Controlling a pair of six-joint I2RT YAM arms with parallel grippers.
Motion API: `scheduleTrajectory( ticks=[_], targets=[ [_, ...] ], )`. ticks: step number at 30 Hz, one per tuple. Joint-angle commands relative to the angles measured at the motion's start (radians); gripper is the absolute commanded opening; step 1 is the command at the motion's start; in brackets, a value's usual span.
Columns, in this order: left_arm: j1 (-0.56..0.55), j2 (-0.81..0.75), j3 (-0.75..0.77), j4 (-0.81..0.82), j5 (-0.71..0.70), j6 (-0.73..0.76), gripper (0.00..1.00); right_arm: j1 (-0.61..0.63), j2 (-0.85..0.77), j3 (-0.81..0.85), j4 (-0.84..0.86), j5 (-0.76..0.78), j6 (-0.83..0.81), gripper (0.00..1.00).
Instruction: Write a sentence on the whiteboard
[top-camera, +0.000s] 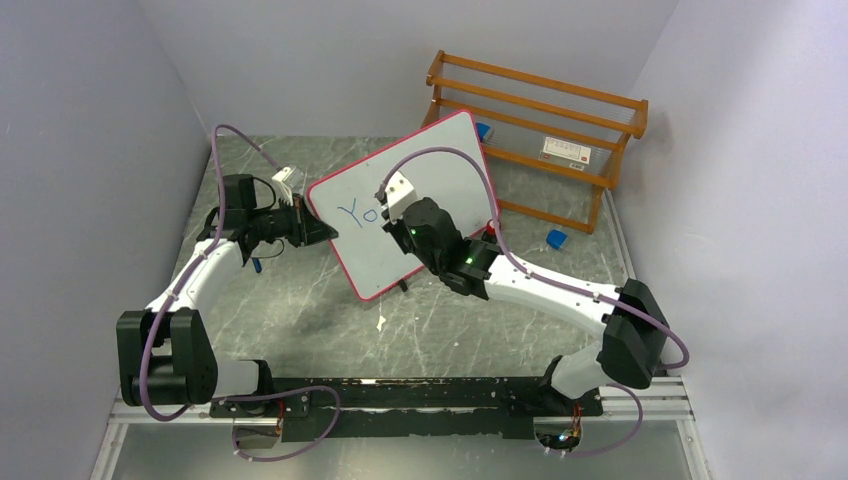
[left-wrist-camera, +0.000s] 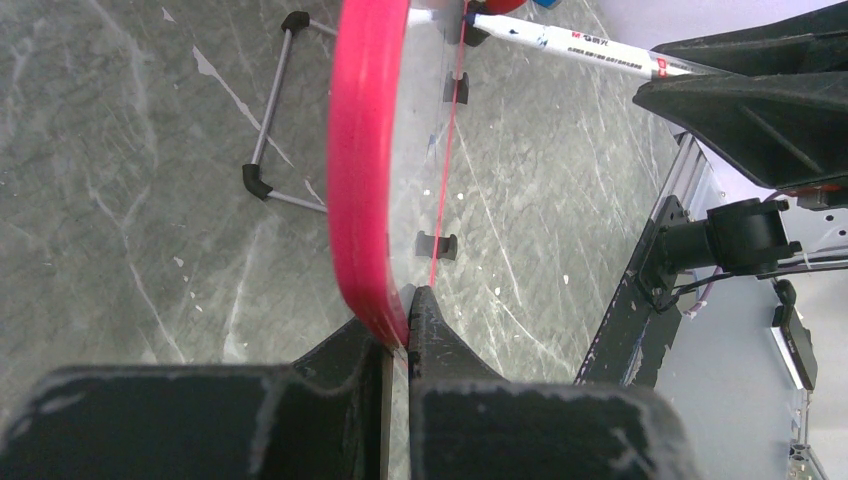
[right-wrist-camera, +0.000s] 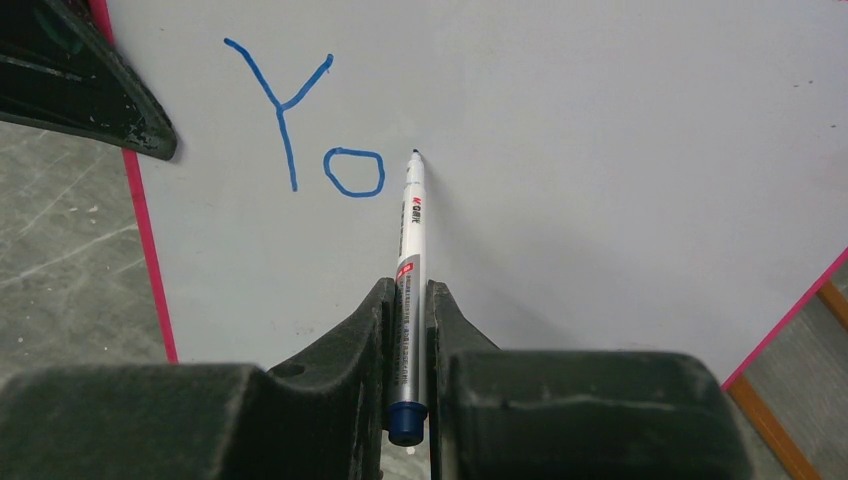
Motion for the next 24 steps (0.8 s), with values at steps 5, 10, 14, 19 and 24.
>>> scheduleTrajectory(
  ticks=[5,10,14,19,24],
  targets=[
    [-0.031,0.026,-0.004,-0.033,-0.111,0.093,0.05,-0.002,0.027,0.017,0.015,-0.009,0.002,0.00],
    [-0.030,0.026,-0.005,-0.033,-0.109,0.092,0.05,-0.002,0.037,0.019,0.015,-0.009,0.002,0.00],
    [-0.029,0.029,-0.003,-0.035,-0.108,0.093,0.05,-0.001,0.027,0.015,-0.009,-0.011,0.006,0.00],
    [-0.031,0.028,-0.003,-0.034,-0.110,0.093,0.05,-0.001,0.017,0.002,-0.032,-0.010,0.016,0.00],
    [-0.030,0.028,-0.005,-0.034,-0.110,0.093,0.05,-0.001,0.006,-0.015,-0.043,-0.009,0.024,0.00]
  ],
)
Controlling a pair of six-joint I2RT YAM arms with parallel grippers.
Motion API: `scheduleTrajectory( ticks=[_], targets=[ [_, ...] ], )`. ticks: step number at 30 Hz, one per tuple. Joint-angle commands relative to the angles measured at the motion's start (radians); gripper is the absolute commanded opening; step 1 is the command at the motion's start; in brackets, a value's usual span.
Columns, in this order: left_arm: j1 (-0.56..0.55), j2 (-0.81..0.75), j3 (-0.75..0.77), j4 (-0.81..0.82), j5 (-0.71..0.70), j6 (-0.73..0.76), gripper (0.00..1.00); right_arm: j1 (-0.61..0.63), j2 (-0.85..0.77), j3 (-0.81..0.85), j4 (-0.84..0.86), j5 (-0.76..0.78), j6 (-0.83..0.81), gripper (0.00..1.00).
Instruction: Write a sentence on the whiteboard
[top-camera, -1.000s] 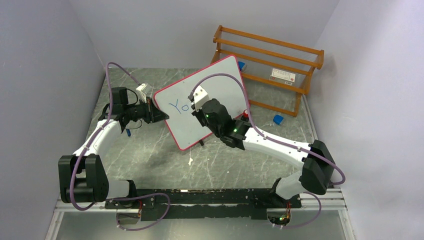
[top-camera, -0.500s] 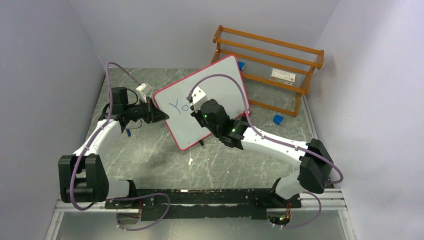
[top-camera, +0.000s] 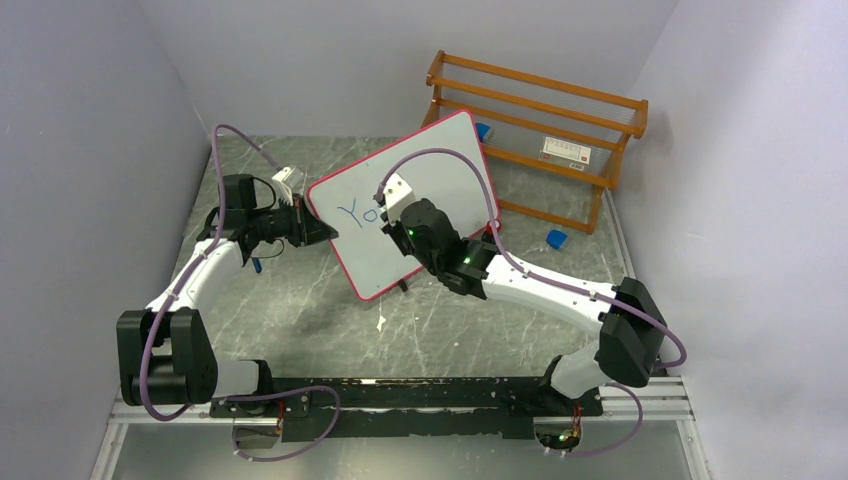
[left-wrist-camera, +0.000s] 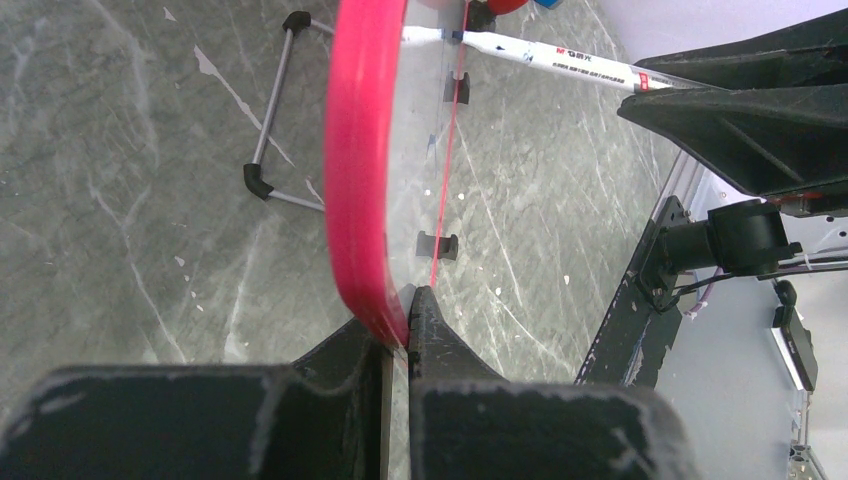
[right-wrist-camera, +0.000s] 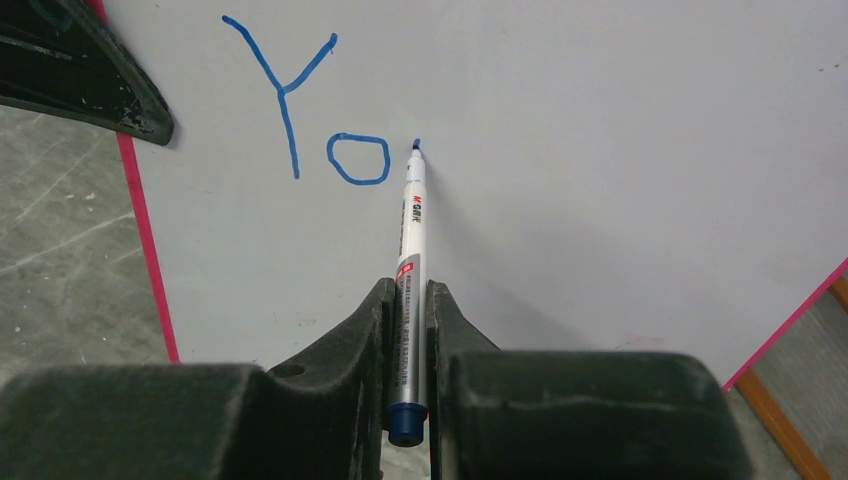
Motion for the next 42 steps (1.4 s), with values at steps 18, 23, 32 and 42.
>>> scheduleTrajectory(
  ticks=[18,23,32,42],
  targets=[
    [-0.030,0.027,-0.005,-0.036,-0.110,0.093,0.05,0.001,-0.031,-0.042,-0.051,0.007,0.018,0.00],
    [-0.031,0.027,-0.006,-0.035,-0.110,0.093,0.05,-0.001,-0.027,-0.044,-0.036,0.042,0.014,0.00],
    [-0.031,0.027,-0.005,-0.035,-0.110,0.093,0.05,-0.010,-0.026,-0.044,0.001,0.070,0.010,0.00],
    [-0.032,0.030,-0.005,-0.034,-0.106,0.092,0.05,-0.014,-0.010,-0.020,0.049,0.068,-0.002,0.00]
  ],
)
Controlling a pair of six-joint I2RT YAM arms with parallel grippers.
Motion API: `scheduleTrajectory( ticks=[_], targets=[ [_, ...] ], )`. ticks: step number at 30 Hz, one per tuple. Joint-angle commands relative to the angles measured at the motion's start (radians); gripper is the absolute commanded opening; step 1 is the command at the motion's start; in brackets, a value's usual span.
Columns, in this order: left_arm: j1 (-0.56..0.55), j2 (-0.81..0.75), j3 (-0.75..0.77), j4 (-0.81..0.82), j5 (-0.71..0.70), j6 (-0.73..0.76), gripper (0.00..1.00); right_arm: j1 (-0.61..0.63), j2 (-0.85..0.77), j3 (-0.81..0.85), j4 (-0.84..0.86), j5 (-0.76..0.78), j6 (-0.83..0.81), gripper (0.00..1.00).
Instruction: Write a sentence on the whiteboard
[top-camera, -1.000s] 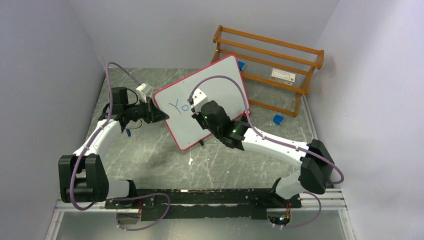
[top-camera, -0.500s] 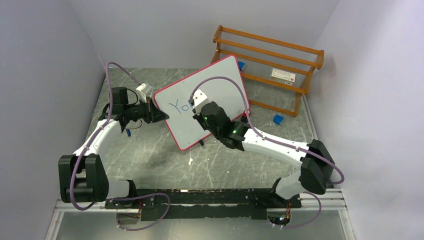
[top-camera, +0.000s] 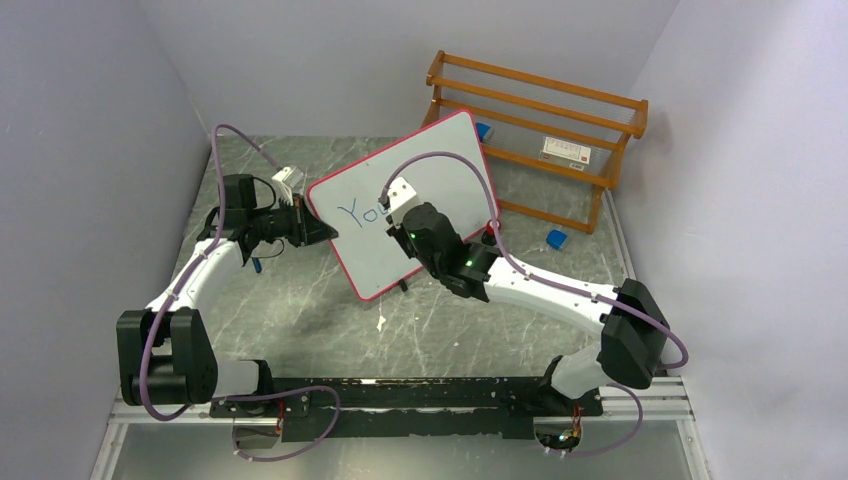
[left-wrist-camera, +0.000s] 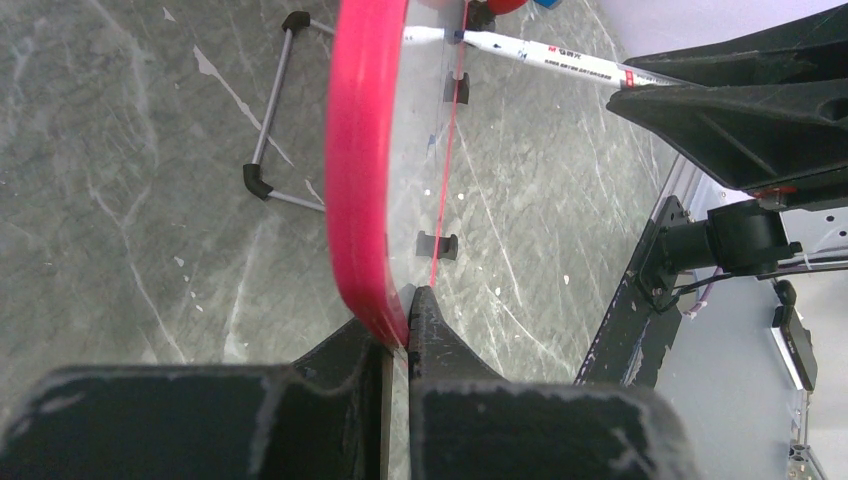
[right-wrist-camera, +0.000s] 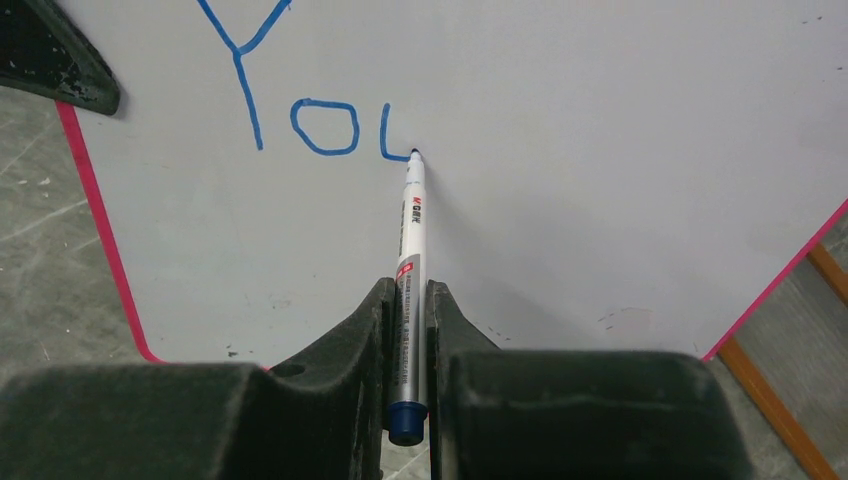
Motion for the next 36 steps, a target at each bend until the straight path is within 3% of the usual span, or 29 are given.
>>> scheduleTrajectory(
  ticks=[1,36],
  targets=[
    [-0.032,0.029,-0.006,-0.035,-0.108,0.093,0.05,-0.012,0.008,0.018,0.067,0.022,-0.009,0.00],
    [-0.032,0.025,-0.004,-0.037,-0.112,0.093,0.05,-0.014,0.002,0.014,0.045,0.009,-0.001,0.00]
  ],
)
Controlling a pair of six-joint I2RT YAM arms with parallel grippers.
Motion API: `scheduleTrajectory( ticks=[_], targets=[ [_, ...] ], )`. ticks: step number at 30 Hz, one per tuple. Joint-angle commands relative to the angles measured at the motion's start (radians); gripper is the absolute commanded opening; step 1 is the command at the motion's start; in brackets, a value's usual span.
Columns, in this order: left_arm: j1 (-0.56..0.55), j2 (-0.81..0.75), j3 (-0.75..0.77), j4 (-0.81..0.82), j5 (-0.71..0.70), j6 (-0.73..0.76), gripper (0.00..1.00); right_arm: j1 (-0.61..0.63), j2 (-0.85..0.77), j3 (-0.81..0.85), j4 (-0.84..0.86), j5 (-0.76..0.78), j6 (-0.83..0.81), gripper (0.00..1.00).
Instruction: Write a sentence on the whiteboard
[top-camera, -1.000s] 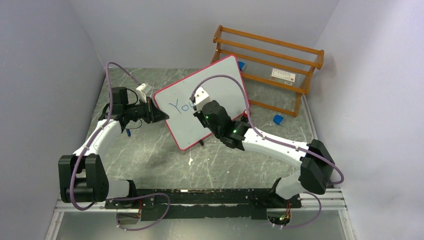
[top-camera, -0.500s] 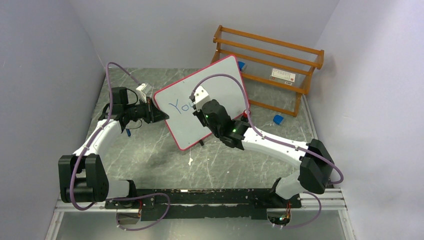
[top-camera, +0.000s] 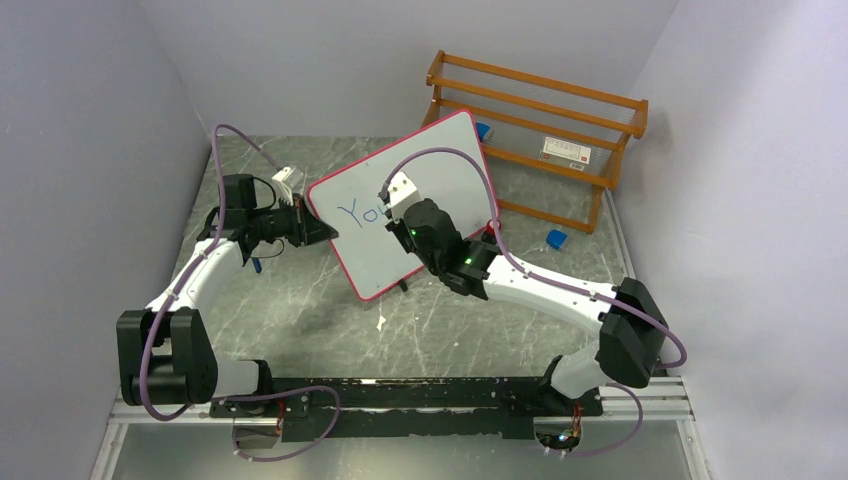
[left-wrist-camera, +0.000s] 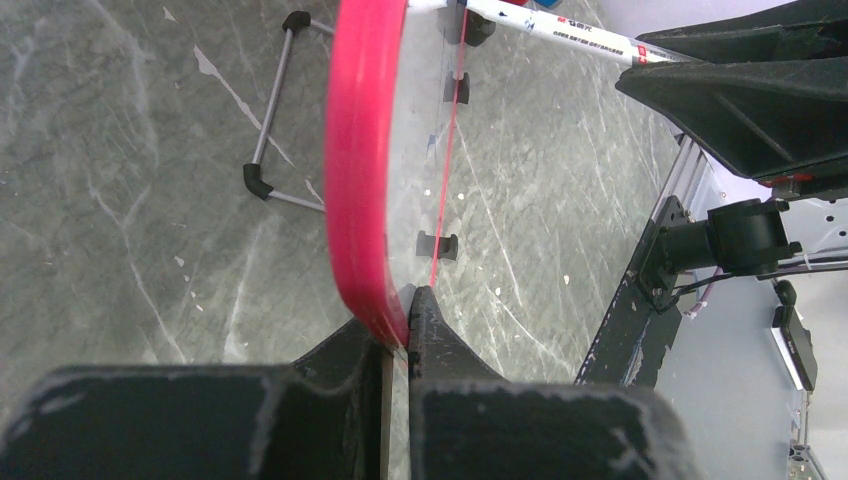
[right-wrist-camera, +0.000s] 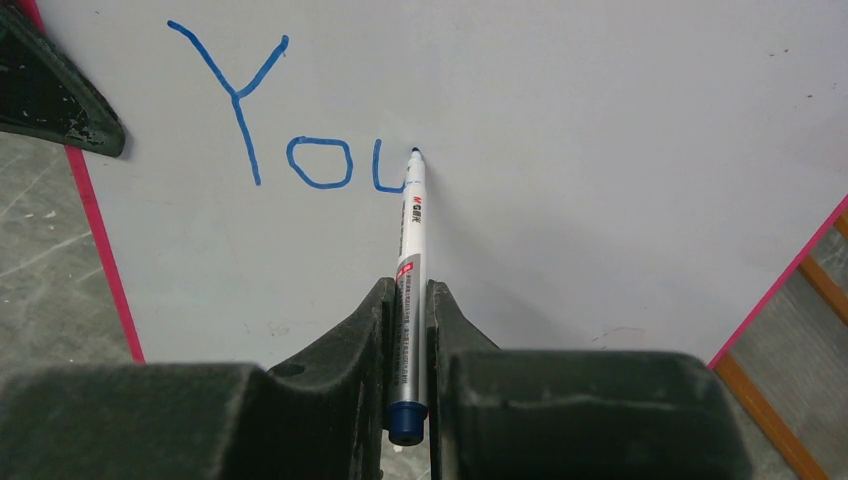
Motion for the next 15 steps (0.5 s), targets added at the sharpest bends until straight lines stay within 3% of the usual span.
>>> scheduleTrajectory(
  ticks=[1,15],
  targets=[
    [-0.032,0.024,-0.006,-0.036,-0.112,0.092,0.05,-0.006,-0.012,-0.004,-0.003,0.006,0.008,0.00],
    [-0.032,0.024,-0.006,-0.037,-0.113,0.092,0.05,-0.005,-0.033,-0.032,-0.053,-0.002,0.023,0.00]
  ],
)
